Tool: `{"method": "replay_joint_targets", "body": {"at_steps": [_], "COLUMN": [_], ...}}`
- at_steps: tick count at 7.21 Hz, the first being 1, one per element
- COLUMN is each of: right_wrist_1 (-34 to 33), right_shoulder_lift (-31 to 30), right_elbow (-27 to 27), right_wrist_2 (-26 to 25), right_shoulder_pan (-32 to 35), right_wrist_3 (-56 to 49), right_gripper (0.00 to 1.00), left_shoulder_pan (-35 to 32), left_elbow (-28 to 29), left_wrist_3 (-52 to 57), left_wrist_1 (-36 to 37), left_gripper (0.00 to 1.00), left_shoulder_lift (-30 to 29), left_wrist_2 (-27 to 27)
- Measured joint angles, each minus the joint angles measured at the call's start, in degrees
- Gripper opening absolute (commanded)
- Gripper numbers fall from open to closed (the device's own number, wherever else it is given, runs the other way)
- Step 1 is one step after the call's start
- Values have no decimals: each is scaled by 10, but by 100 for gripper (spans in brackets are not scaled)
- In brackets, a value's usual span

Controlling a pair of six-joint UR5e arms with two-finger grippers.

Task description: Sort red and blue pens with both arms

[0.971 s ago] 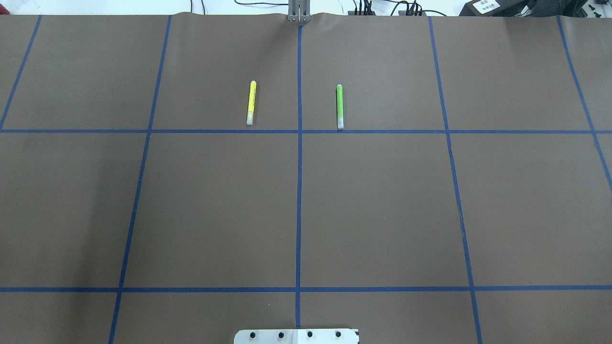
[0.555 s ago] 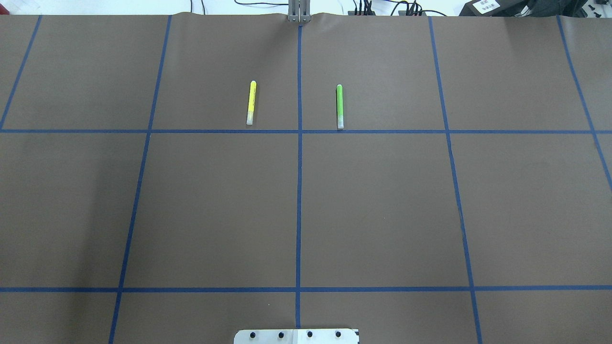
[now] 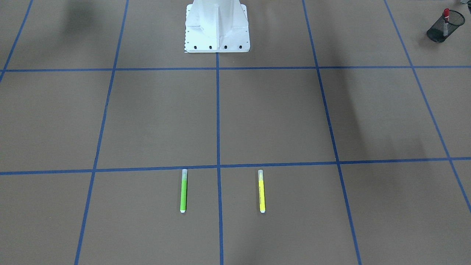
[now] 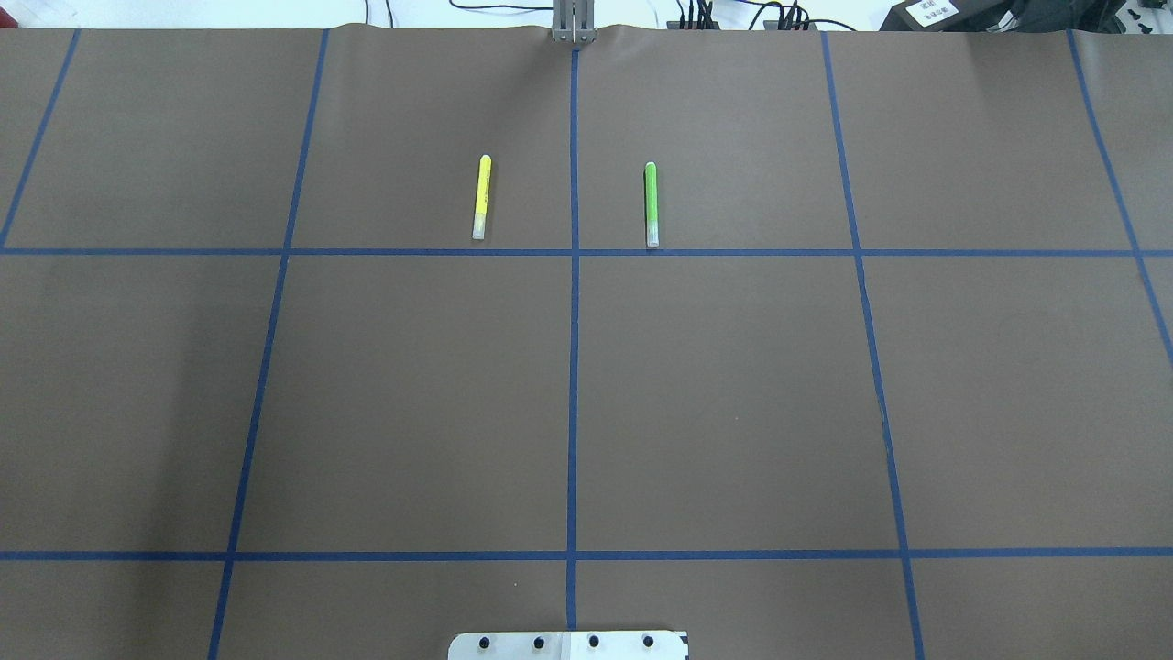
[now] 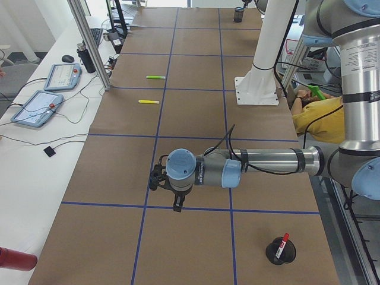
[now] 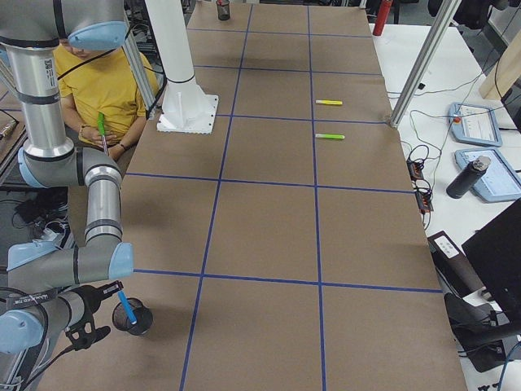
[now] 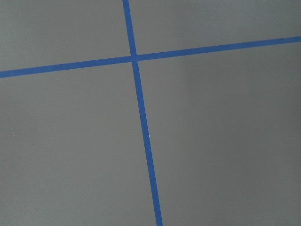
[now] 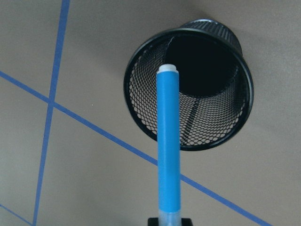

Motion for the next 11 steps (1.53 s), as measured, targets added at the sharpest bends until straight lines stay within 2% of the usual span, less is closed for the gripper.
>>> {"method": "replay_joint_targets", "body": {"at_steps": [1,6,8,11], "right_wrist_1": [7,18,53,126], "right_shoulder_lift": [4,10,16,26], "right_elbow": [-7,-4,3,41], "right_wrist_2": [-1,1,4,31], "right_shoulder_pan": [2,3,-5,-83], "right_wrist_3": [0,-21,-30,-68], "right_gripper": [99,100,100,100], "left_shoulder_pan": [0,0,0,0], "left_elbow": [-1,-1,-1,0], "left_wrist_3": [0,0,0,-1], "left_wrist_1": [0,0,0,0], "left_gripper": [100,100,100,100], "left_shoulder_lift": [0,0,0,0], "left_wrist_2": [-1,-8,-14,-15]}}
